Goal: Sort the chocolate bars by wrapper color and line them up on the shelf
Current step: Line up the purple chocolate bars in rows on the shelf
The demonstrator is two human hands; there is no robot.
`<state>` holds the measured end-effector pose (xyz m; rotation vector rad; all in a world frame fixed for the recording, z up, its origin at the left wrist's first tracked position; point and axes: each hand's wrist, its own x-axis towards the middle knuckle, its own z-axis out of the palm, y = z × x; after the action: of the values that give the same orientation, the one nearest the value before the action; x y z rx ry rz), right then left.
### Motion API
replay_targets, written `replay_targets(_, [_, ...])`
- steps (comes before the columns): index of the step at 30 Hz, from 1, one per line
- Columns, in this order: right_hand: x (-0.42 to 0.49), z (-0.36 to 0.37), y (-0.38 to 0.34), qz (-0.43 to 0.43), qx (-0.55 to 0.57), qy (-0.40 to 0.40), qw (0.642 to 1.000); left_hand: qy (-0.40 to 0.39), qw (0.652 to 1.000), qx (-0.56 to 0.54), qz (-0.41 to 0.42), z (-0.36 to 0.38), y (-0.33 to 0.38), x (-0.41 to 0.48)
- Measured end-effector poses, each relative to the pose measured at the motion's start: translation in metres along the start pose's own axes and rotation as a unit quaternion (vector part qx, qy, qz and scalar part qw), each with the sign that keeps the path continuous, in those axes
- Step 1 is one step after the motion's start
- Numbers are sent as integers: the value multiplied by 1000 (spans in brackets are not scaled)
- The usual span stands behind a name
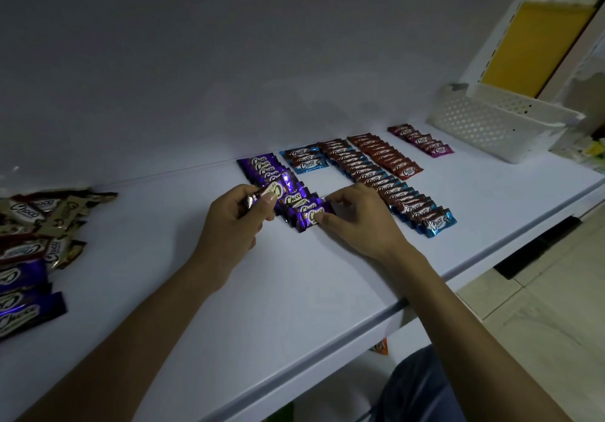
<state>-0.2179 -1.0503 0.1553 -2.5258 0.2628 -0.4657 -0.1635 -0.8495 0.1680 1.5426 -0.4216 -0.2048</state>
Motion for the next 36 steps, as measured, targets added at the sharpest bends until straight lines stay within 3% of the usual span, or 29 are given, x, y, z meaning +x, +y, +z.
replay_targets(8, [-2, -2, -2, -5, 23, 11, 1000, -2, 1000, 1, 13, 0, -1, -1])
replay_targets(12, [-8, -7, -15, -24, 166, 41, 985, -15, 1000, 0, 19, 2, -2, -1])
replay_targets(14, [-10, -6, -28, -19, 255, -12, 967, -26, 999, 4, 28, 2, -3, 0])
replay_targets(17, [-12, 0, -45, 6, 415, -72, 907, -44, 998, 6, 47, 2, 0, -3])
replay_targets(20, [-16, 5, -53, 57, 500, -70, 862, -49, 997, -2, 54, 4, 3, -6])
replay_targets(23, [-16, 2, -54, 95, 525, -33, 845, -37, 999, -2, 36, 3, 2, -4])
replay_targets(25, [-16, -8, -49, 94, 495, -8, 864, -35, 999, 9, 30, 1, 0, -2])
replay_targets(27, [-16, -23, -39, 52, 423, -13, 904, -31, 999, 11, 25, 1, -1, -1])
replay_targets(30, [-13, -44, -18, -54, 165, -81, 982, -24, 999, 17, 28, 2, -3, -1])
replay_targets(33, [-7, -51, -7, -87, 52, -154, 983, -10, 998, 36, 45, 3, -5, 0])
replay_targets(36, [-1, -46, -5, -107, -6, -170, 980, 5, 996, 65, 66, 5, -5, -1])
